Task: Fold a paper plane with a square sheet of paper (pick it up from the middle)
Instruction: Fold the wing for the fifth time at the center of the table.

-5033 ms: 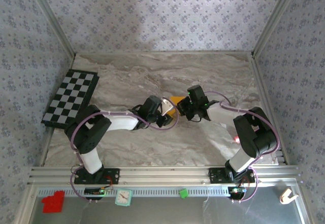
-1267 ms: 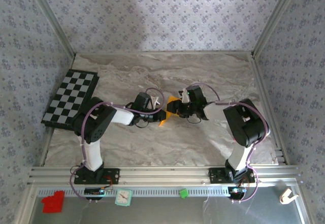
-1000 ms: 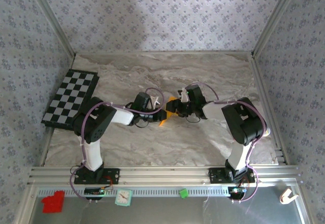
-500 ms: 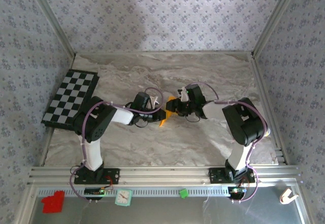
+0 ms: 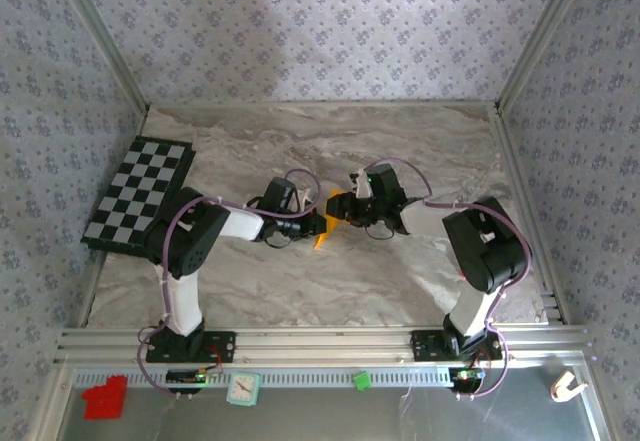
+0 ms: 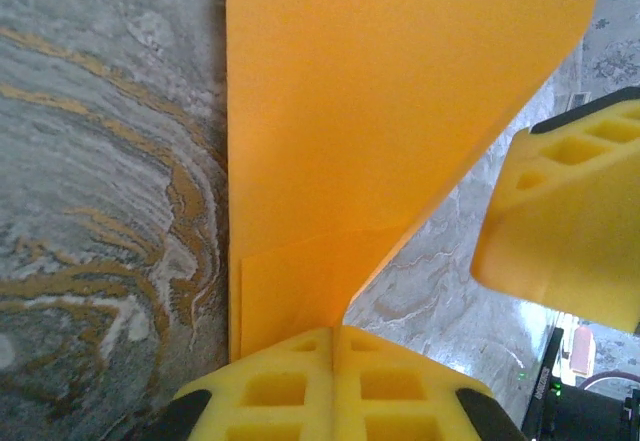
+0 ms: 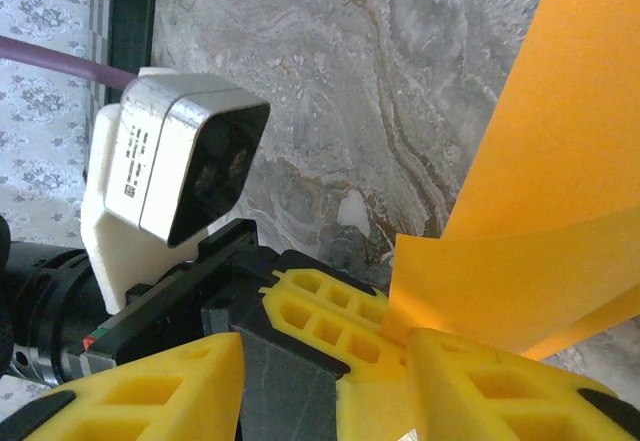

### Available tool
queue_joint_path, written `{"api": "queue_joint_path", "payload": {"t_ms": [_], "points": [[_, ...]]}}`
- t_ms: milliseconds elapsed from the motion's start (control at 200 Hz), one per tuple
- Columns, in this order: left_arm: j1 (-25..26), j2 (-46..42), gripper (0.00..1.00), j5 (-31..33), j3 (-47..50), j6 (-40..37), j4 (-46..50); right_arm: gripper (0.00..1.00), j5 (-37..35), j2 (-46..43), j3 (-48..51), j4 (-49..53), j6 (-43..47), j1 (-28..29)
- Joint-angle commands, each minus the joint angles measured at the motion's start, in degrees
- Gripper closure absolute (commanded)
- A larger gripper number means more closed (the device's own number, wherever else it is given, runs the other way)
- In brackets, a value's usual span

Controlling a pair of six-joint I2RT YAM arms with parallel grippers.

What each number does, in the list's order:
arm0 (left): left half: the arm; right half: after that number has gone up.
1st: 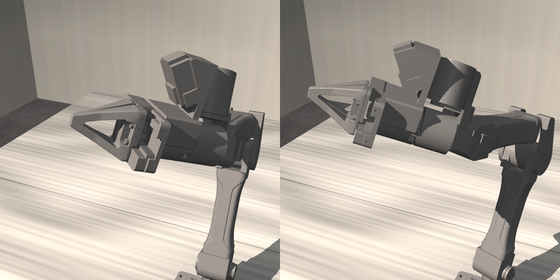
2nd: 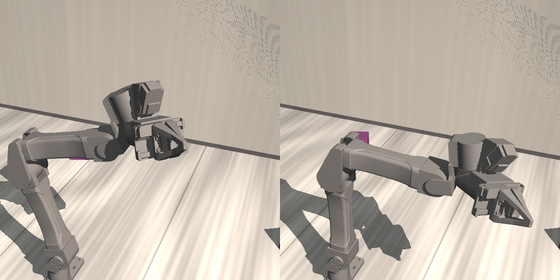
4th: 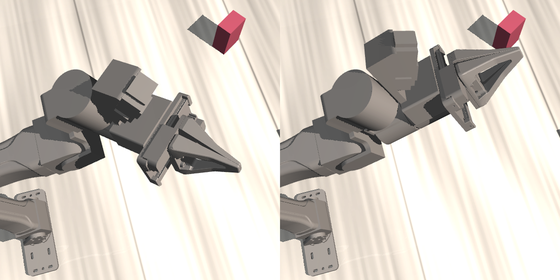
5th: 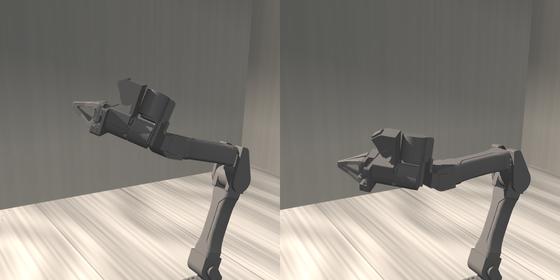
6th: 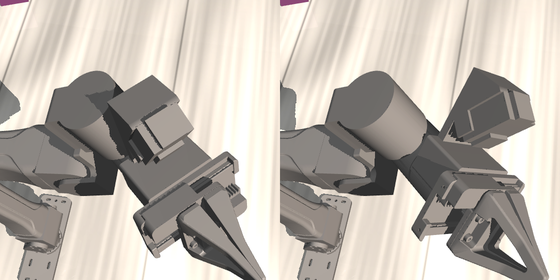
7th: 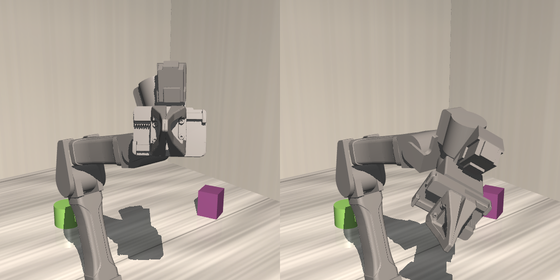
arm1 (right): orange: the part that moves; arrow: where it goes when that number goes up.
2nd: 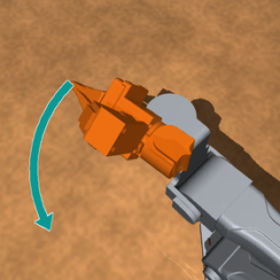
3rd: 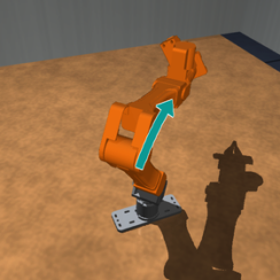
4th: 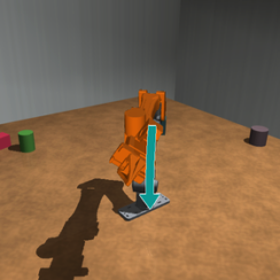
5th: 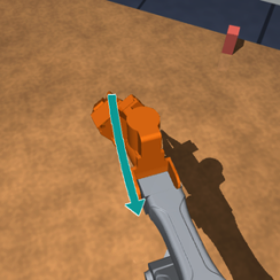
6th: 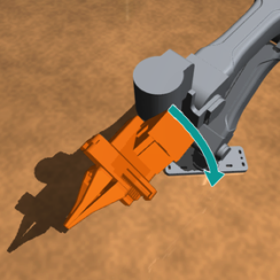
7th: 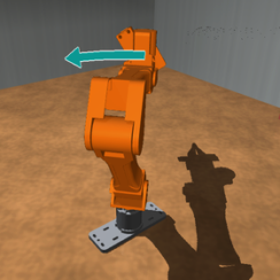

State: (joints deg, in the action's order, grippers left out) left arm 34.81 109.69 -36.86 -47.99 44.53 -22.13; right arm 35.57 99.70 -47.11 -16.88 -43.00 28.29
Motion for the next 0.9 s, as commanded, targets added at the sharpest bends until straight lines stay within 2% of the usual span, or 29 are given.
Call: {"api": "queue_joint_path", "payload": {"t_ms": [0,495,895], "points": [[-0.3,1.9,0.97,0.5,0.6,1.2,3.2,0.53,-0.1,2.0,-1.4,1.8,0.7,0.3],[-0.4,2.3,0.92,0.6,2.2,1.0,1.0,0.54,-0.6,5.7,-3.2,1.5,-0.9,0.2],[-0.5,2.2,0.94,1.3,3.0,1.0,0.6,0.54,-0.2,3.1,-1.0,-3.1,-2.7,-0.8]]}}
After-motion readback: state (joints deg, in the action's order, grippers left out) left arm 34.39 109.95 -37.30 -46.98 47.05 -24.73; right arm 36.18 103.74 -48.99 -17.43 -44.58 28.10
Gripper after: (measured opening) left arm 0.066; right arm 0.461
